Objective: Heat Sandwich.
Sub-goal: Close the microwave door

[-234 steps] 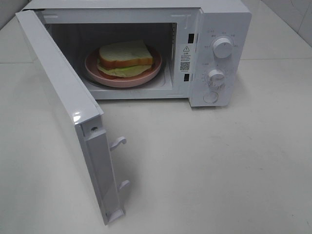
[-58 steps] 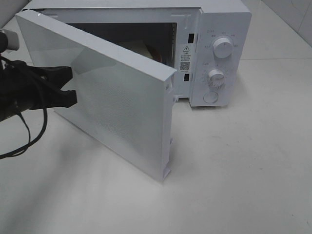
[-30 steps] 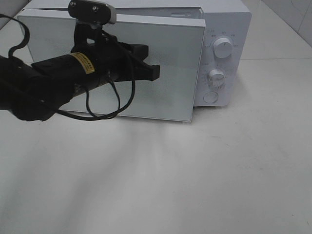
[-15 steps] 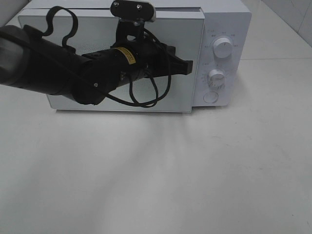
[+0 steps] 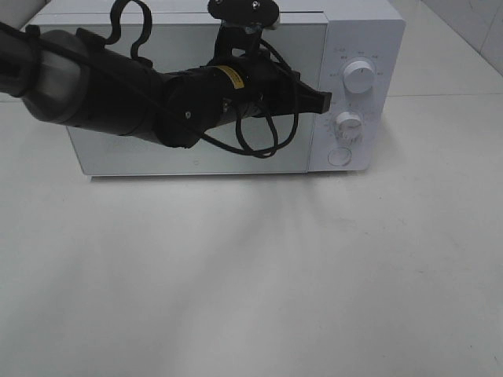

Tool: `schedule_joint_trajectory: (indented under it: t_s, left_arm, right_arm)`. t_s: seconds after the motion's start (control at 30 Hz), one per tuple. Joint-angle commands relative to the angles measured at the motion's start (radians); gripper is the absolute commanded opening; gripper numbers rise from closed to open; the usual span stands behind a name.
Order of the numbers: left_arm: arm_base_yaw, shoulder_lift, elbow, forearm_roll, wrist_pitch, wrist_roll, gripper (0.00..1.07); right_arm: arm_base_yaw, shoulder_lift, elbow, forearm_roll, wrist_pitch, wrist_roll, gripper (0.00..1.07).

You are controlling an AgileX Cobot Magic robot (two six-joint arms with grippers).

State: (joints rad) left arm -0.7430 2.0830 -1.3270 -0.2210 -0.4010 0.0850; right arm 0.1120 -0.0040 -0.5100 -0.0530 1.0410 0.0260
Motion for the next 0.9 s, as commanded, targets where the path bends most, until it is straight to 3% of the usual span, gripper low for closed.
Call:
schedule_joint_trajectory:
  t_s: [0.03, 0.7, 0.9]
  left_arm:
    - [0.042, 0.007, -0.027, -0.067, -0.053, 0.002, 0.00]
    - [0.030, 0.002, -0.026, -0.040, -0.036, 0.015, 0.00]
    - [0.010, -0.033, -0.025, -0.018, 0.058, 0.016, 0.00]
  right_arm:
    - [-0.007, -0.027, 0.004, -0.001, -0.005, 0.003, 0.76]
    - [-0.007, -0.027, 0.004, -0.001, -0.005, 0.003, 0.76]
    - [-0.007, -0.027, 0.004, -0.001, -0.005, 0.003, 0.76]
